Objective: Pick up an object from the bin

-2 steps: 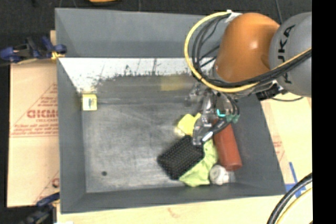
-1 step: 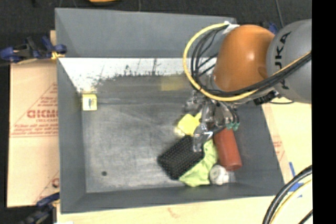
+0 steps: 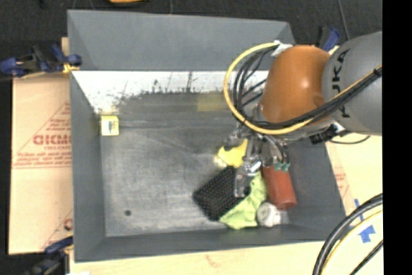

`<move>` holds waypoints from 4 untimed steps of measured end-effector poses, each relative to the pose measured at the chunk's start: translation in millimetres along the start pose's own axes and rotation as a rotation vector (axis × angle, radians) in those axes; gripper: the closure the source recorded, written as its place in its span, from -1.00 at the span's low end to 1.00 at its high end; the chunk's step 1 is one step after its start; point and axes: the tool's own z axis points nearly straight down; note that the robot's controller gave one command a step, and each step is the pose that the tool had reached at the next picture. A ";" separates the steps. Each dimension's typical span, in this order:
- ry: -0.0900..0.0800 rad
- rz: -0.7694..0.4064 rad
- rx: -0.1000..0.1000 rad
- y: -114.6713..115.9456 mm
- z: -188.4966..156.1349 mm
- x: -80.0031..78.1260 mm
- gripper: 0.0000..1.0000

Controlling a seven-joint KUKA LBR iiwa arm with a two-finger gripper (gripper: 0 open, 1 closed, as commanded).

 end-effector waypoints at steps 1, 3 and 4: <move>-0.055 -0.362 0.006 5.7 55.6 35.9 1.00; -0.025 -0.361 0.003 4.3 65.8 46.1 1.00; -0.024 -0.360 0.003 4.2 65.9 46.3 1.00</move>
Offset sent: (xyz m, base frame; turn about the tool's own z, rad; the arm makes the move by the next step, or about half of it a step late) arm 0.0000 0.0000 0.0000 0.0000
